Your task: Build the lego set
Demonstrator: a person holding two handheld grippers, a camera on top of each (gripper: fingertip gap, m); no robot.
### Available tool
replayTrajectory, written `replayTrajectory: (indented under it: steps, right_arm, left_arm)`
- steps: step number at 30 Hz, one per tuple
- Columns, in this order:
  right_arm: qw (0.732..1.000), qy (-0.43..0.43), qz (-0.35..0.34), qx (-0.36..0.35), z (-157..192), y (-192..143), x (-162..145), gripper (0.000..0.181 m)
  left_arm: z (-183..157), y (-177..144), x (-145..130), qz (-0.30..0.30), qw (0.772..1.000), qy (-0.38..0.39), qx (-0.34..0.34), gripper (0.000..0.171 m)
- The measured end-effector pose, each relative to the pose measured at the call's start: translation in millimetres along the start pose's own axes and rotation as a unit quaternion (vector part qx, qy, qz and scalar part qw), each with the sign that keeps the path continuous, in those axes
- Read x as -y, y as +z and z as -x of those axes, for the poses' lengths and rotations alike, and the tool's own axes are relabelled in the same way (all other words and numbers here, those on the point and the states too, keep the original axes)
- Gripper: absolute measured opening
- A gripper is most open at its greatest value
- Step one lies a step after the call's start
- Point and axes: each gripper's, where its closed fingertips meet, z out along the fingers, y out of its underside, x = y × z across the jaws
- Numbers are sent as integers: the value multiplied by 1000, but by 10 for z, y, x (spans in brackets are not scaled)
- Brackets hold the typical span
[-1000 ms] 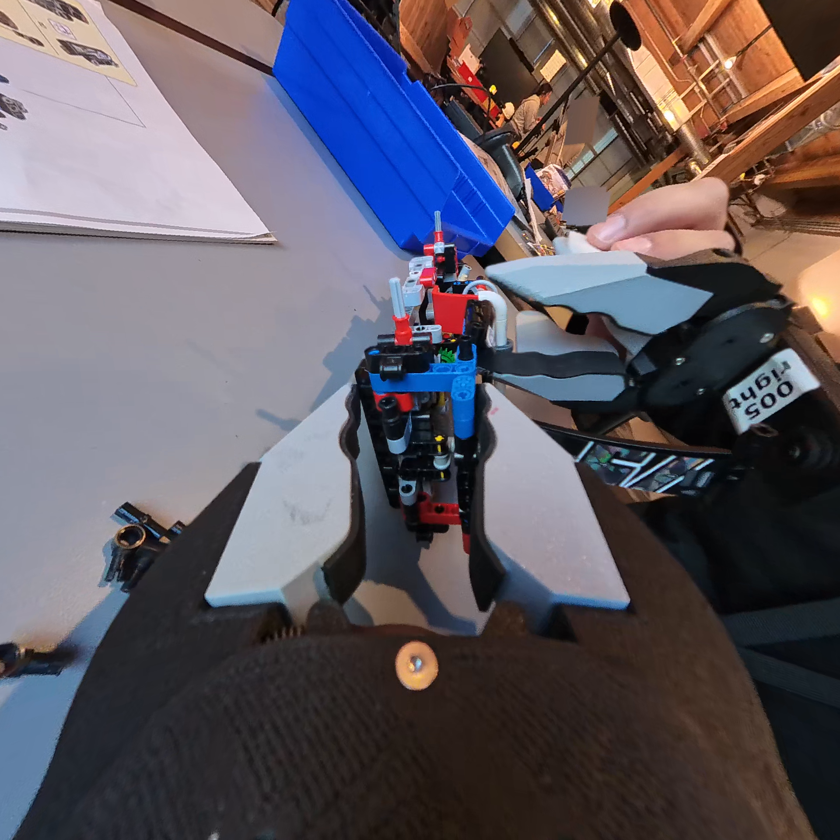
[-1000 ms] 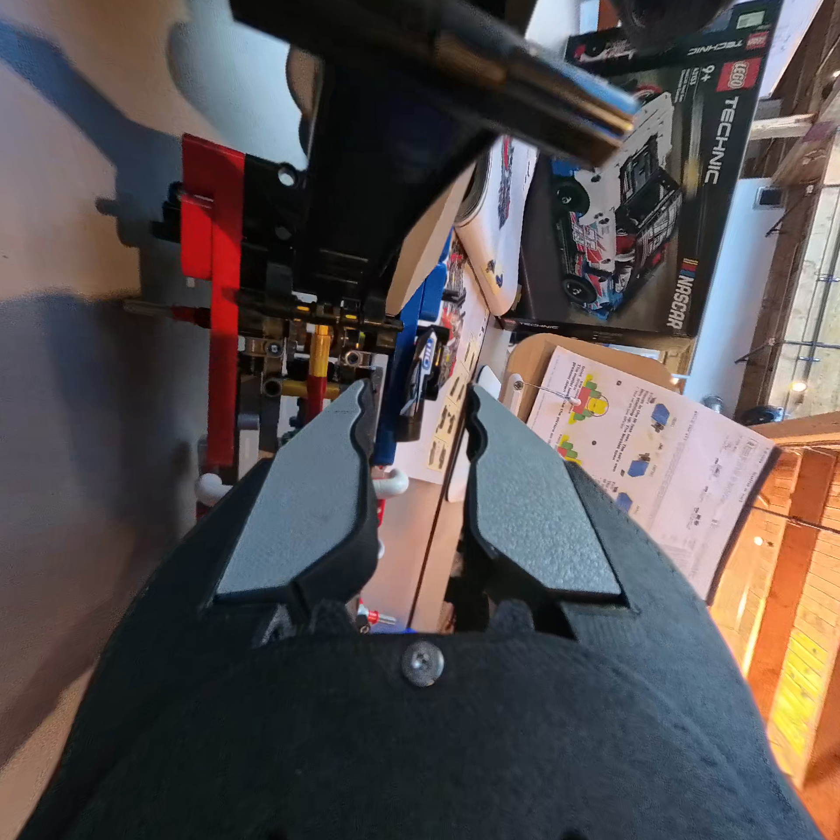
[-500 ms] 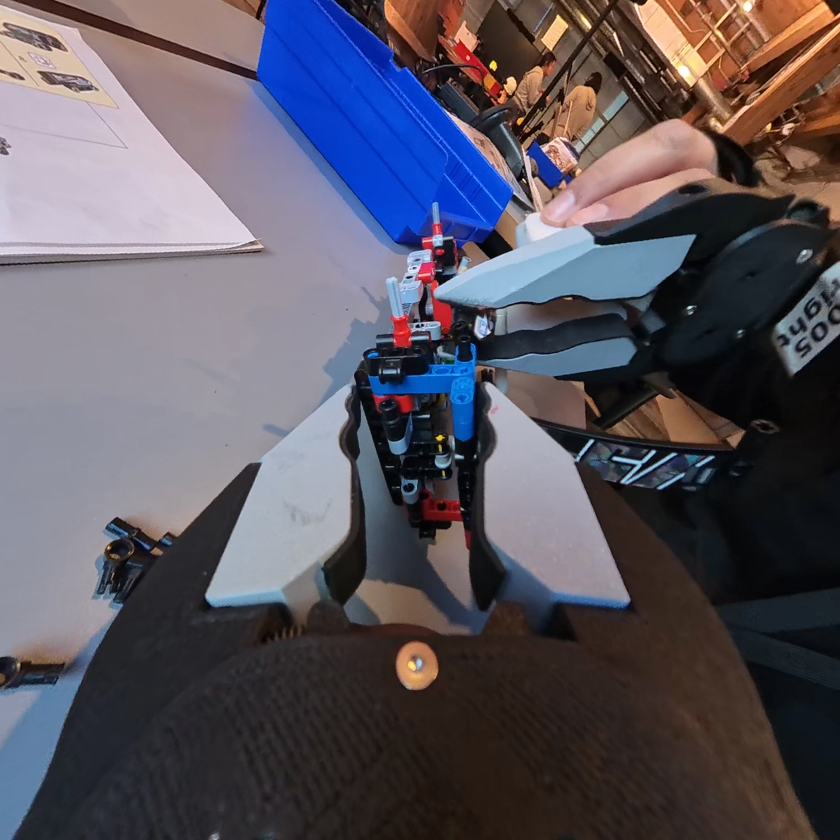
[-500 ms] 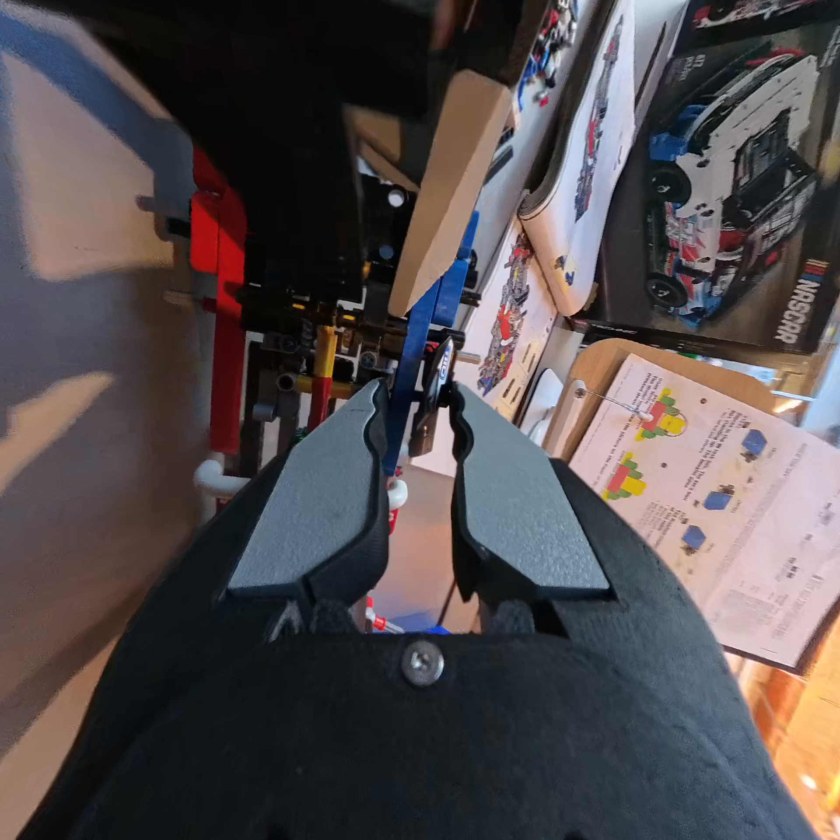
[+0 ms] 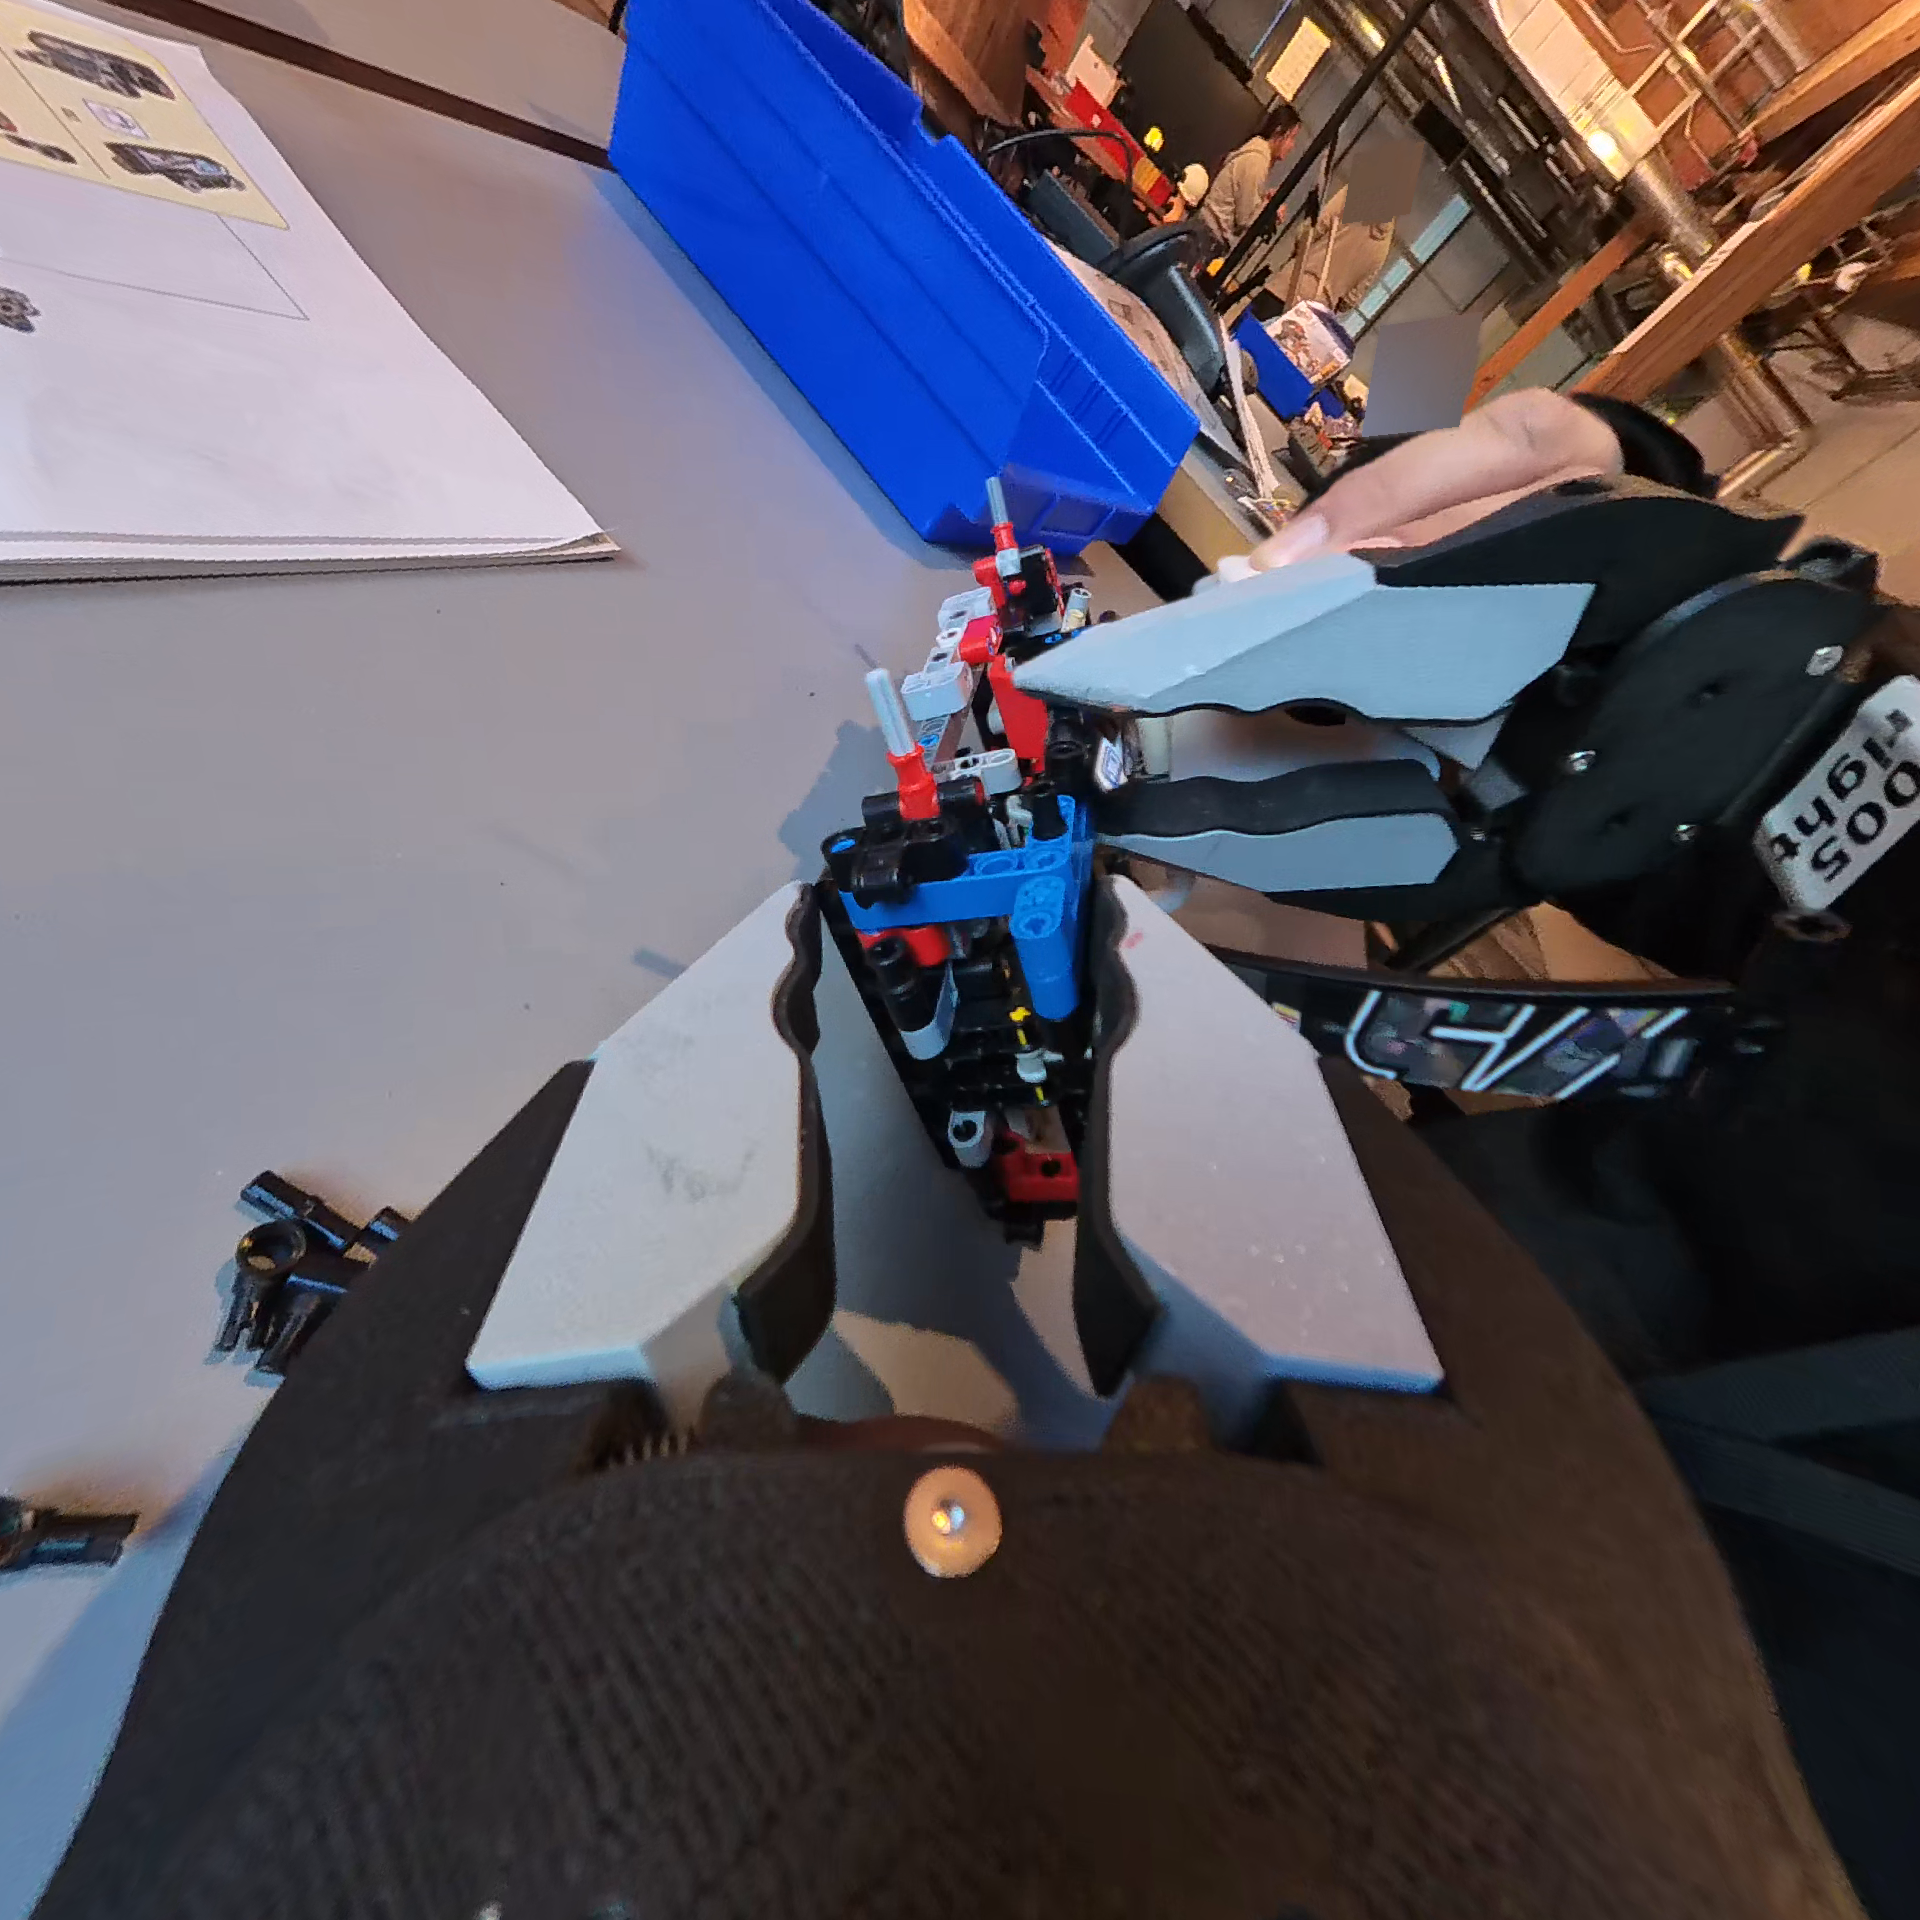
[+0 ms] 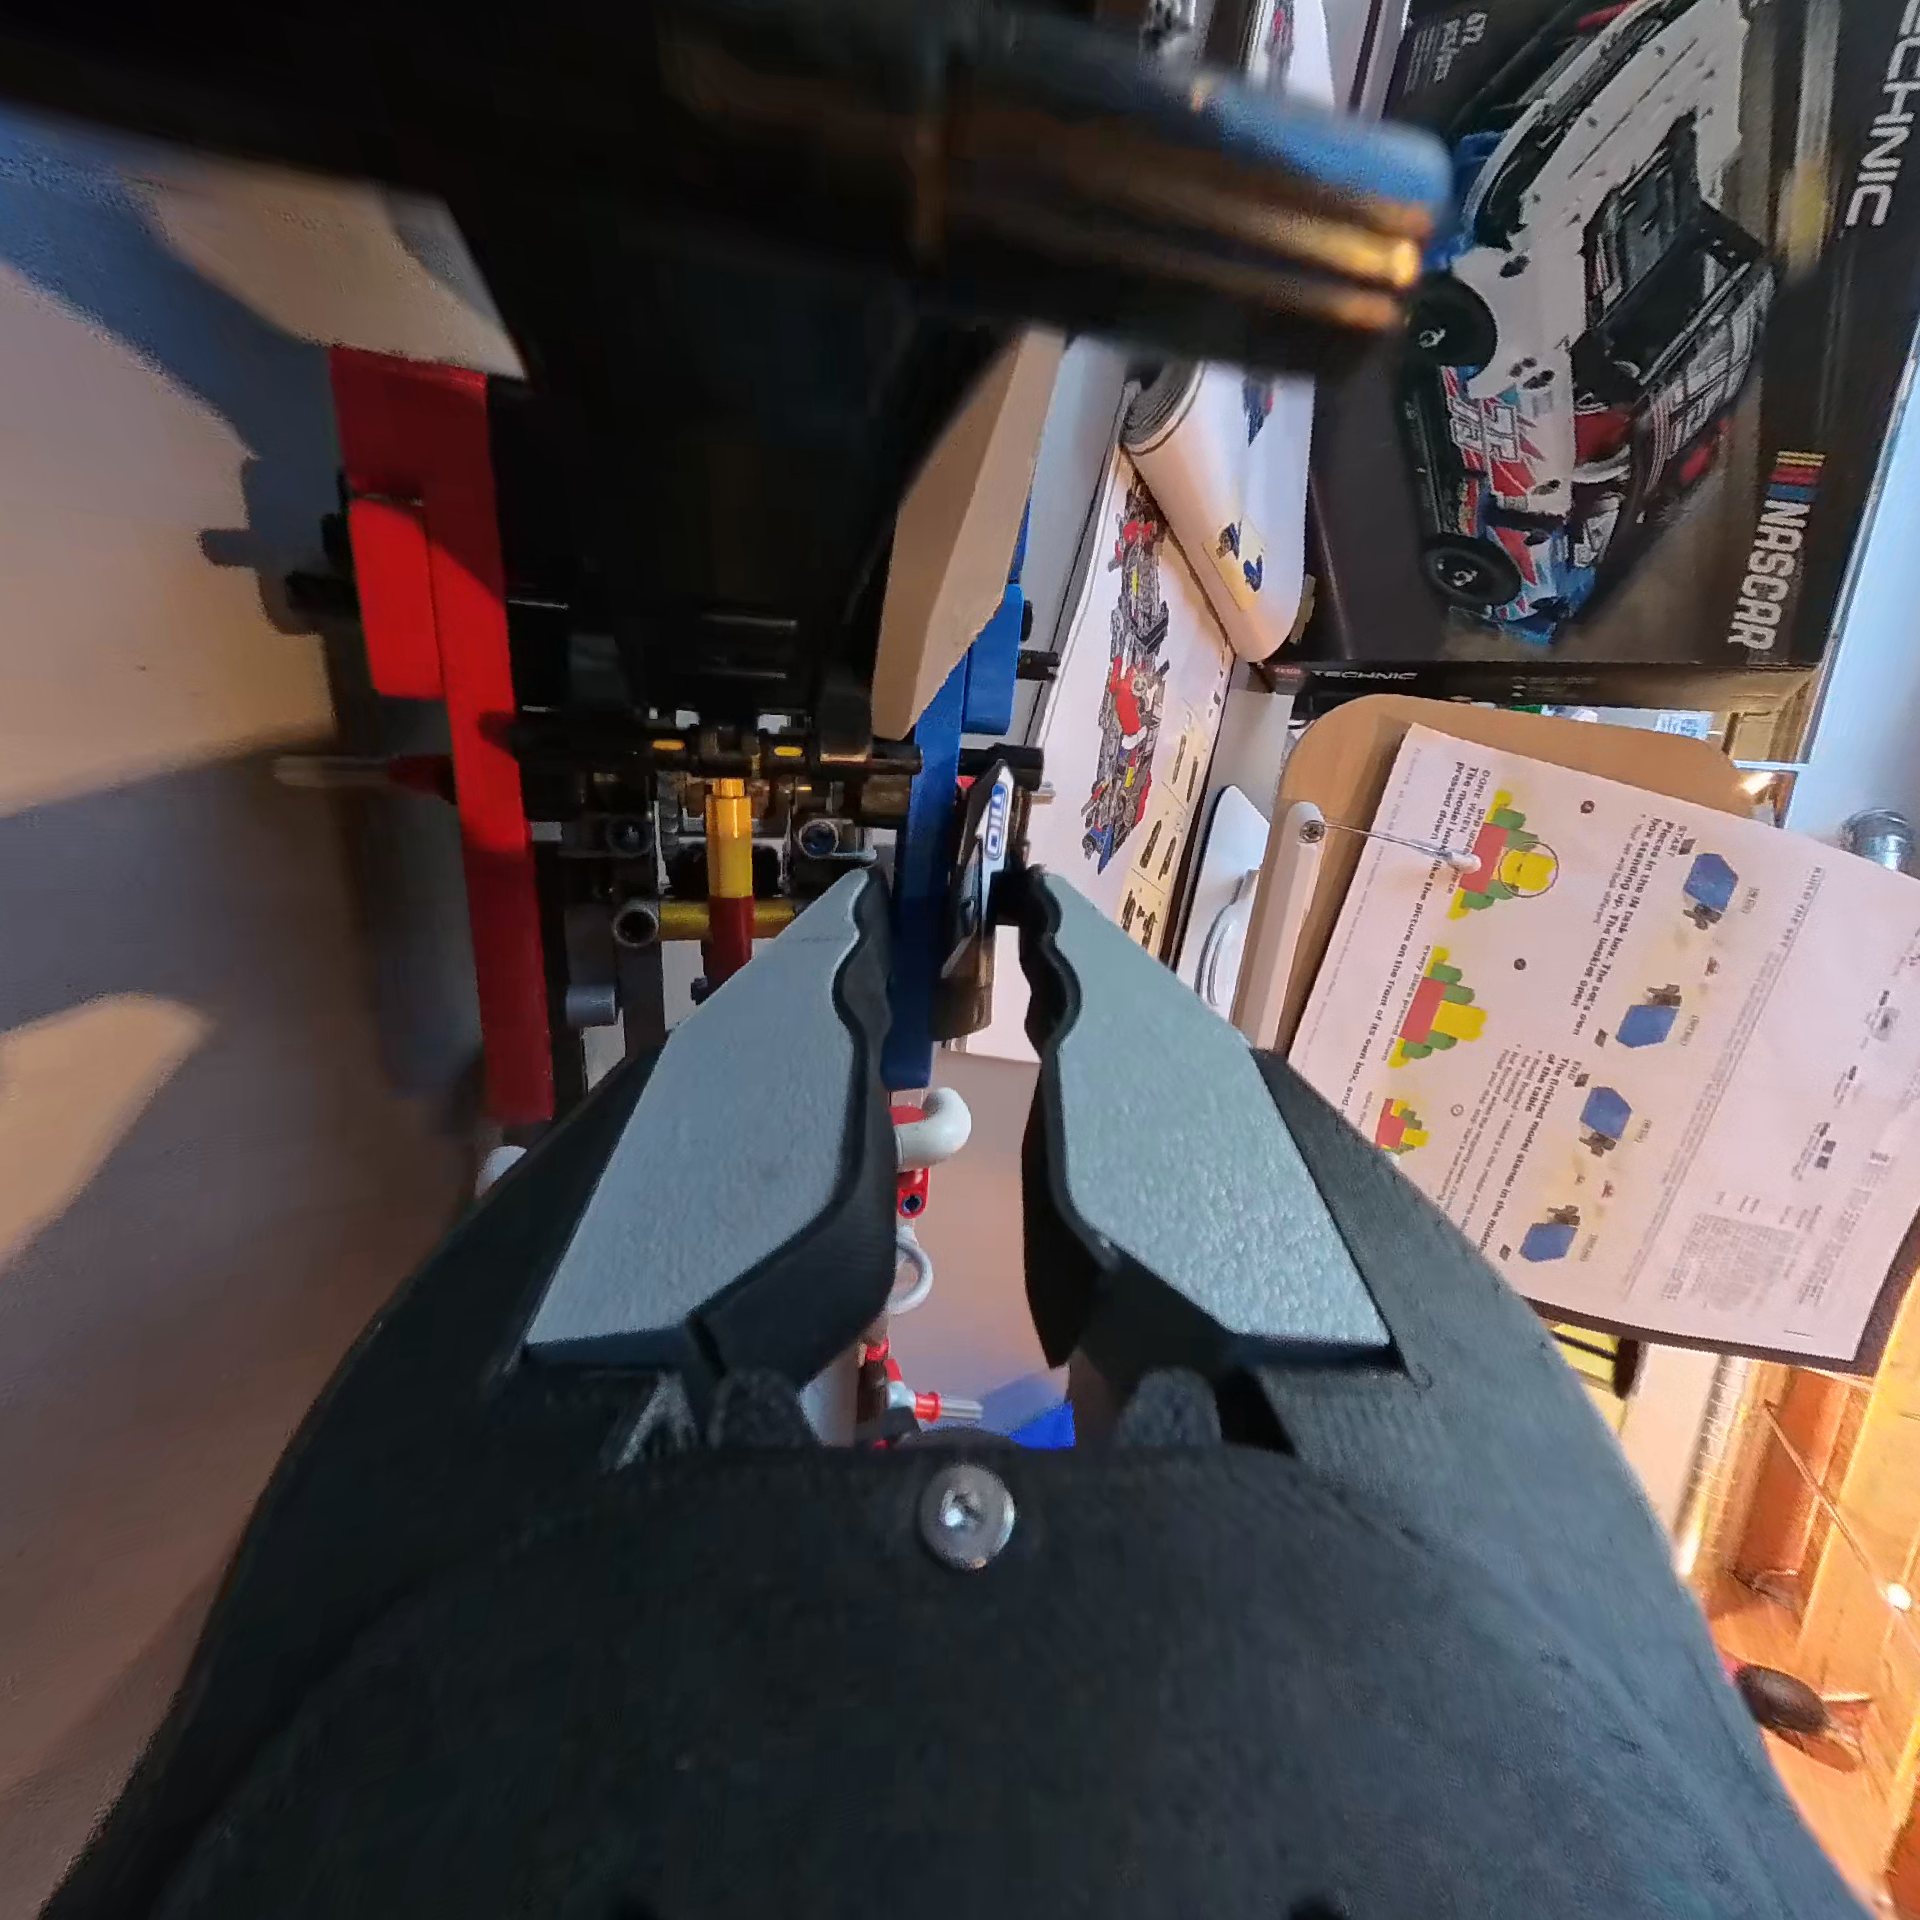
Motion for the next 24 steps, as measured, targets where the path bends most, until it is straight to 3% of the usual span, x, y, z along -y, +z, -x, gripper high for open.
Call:
replayTrajectory:
  steps: [5,14,24]
  right_arm:
    - [996,59,-24,62,50,-25,6,21]
    - [993,99,-30,51,51,-45,-2,21]
    - [981,150,-94,82,19,-118,67,22]
  left_arm:
    - [-39,7,-19,5,1000,14,-5,49]
    - [-53,18,-19,3,1000,11,-2,49]
    - [-95,7,23,-7,999,38,0,49]
